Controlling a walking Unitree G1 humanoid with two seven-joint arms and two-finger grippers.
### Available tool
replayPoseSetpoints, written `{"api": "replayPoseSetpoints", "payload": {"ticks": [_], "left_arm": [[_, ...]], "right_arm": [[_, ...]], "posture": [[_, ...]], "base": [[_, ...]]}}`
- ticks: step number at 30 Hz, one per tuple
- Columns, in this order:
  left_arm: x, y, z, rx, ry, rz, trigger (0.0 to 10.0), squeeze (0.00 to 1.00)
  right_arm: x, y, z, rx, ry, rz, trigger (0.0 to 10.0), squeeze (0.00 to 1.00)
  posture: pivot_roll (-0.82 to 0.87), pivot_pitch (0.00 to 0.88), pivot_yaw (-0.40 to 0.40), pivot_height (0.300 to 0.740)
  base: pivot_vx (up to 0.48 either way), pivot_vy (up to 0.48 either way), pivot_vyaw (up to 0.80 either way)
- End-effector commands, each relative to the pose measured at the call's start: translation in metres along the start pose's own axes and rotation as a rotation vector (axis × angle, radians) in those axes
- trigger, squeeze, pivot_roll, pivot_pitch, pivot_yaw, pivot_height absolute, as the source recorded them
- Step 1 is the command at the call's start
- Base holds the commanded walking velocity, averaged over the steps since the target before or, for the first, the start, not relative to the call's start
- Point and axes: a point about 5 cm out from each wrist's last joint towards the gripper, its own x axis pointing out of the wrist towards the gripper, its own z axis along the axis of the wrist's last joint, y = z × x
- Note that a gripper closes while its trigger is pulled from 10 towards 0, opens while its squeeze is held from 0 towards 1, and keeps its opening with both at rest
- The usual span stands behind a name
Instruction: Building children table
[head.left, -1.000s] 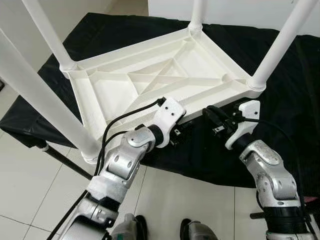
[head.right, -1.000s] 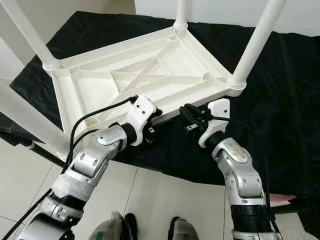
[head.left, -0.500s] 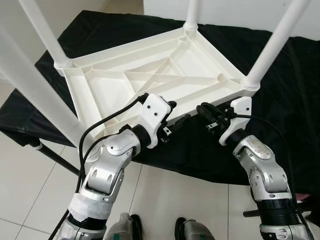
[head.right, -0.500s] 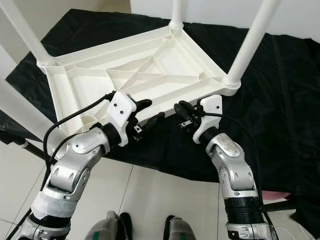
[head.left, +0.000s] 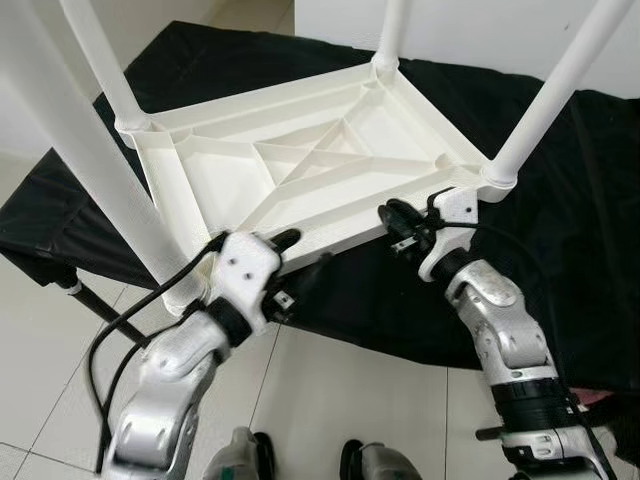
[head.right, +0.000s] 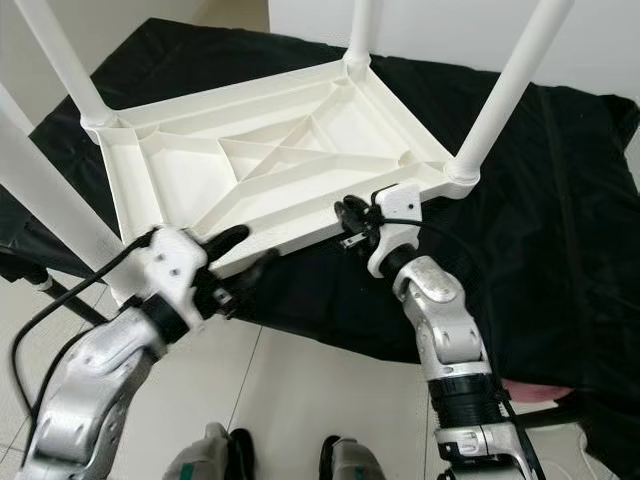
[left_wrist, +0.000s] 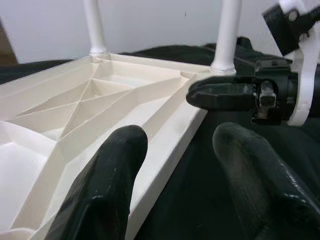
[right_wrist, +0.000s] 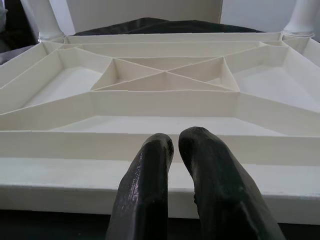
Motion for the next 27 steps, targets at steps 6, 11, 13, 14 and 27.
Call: {"api": "replayPoseSetpoints", "payload": {"ticks": [6,11,13,14,27], "left_arm": [[-0.032,0.005,0.006,-0.026,-0.027,0.183,10.0,0.00],[-0.042,0.007,0.008,-0.009,-0.022,0.235,10.0,0.00],[-0.046,0.008,0.008,-0.005,-0.019,0.259,10.0,0.00],[-0.051,0.008,0.009,-0.001,-0.013,0.278,10.0,0.00],[-0.090,0.025,0.012,0.048,0.052,0.392,10.0,0.00]], "right_arm": [[0.009,0.000,-0.002,-0.016,-0.011,0.031,10.0,0.00],[0.013,0.000,-0.001,-0.012,-0.022,0.048,10.0,0.00],[0.015,-0.001,0.000,-0.010,-0.026,0.053,10.0,0.00],[0.016,-0.001,0.000,-0.008,-0.030,0.056,10.0,0.00],[0.020,-0.002,-0.002,-0.001,-0.036,0.073,10.0,0.00]], "posture": [[0.03,0.105,-0.060,0.740],[0.05,0.112,-0.076,0.740],[0.07,0.122,-0.081,0.740],[0.07,0.126,-0.084,0.740],[0.09,0.136,-0.085,0.740]], "base": [[0.000,0.000,0.00],[0.000,0.000,0.00],[0.000,0.000,0.00],[0.000,0.000,0.00],[0.000,0.000,0.00]]}}
